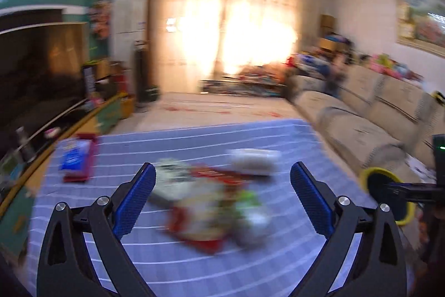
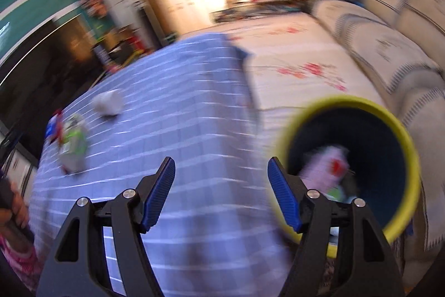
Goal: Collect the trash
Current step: 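Grasp the green-lidded clear jar with the right gripper, drop it in bin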
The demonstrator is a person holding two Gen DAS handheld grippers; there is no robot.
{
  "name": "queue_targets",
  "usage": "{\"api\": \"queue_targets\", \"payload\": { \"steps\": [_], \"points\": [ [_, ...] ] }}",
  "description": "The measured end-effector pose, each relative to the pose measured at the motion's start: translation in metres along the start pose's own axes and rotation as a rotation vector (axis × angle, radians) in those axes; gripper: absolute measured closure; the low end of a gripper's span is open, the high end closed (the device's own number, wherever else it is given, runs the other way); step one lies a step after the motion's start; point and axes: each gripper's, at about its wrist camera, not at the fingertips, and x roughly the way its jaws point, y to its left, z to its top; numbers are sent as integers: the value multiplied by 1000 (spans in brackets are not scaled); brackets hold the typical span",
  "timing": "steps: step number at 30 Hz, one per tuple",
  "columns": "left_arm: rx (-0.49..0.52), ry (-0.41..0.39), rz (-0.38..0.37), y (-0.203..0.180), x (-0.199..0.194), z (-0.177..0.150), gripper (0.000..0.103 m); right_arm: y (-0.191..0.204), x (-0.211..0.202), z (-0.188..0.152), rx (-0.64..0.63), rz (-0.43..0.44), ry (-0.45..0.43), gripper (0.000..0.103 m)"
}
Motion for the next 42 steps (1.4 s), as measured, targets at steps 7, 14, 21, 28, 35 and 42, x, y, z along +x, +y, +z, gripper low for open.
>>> {"api": "queue_targets", "payload": {
  "steps": [7, 14, 21, 28, 35, 42],
  "points": [
    [-153, -41, 152, 87, -5, -15, 7, 117, 35, 11, -209, 166, 51, 37],
    [-205, -6, 180, 108, 7, -26, 7, 190, 64, 7, -359, 231, 100, 37],
    [-208, 1, 174, 104, 15, -27, 7, 204, 91, 1, -362, 212, 136, 37],
    [-208, -2, 170, 101, 14, -27, 7, 215, 111, 0, -376, 177, 145, 54],
    [-215, 2, 167, 100, 16, -29, 7, 205, 110, -1, -350, 188, 139, 56],
    [-222, 8, 165, 99, 17, -31, 7, 182, 87, 4, -302, 196, 115, 56]
  ]
}}
